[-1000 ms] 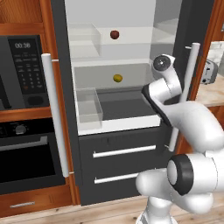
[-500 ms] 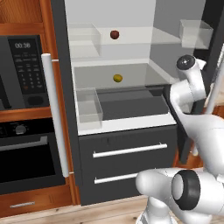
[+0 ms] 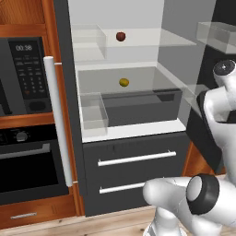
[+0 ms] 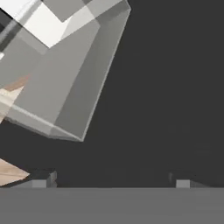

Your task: Retrieve the apple and orange from the fridge and place them into the bowl on the dining table.

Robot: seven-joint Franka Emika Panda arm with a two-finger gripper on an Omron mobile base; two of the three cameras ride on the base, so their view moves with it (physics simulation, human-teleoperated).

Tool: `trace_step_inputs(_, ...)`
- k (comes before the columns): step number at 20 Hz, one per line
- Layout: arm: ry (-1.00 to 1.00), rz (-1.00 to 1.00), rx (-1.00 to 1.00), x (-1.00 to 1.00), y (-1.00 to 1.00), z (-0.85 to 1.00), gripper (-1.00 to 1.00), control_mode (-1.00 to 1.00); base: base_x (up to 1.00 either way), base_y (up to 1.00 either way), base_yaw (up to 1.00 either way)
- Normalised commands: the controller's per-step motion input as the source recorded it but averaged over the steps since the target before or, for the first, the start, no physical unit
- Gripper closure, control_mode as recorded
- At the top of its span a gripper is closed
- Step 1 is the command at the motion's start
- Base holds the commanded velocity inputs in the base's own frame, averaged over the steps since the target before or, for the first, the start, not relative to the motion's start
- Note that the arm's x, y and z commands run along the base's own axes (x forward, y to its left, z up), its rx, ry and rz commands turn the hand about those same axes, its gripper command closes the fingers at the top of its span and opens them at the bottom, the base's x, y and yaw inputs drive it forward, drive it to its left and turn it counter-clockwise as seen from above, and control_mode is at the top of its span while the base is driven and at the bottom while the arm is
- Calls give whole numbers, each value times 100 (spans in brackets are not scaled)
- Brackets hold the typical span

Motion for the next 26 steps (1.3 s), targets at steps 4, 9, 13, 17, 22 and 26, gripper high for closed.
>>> trace_step_inputs(4,-11,-3,0,-71,-13,26,-100,-100,0,0,0)
trace_step_inputs(9,-16,0,3,-66,58,78,-100,-100,0,0,0)
trace_step_inputs(13,-18,0,17,-51,95,25,-100,-100,0,0,0)
trace_step_inputs(17,-27,0,39,-58,100,-11,-100,-100,0,0,0)
trace_step_inputs(22,-29,0,47,-62,100,-5,-100,-100,0,0,0)
trace_step_inputs(26,-32,0,52,-52,100,-11,-100,-100,0,0,0)
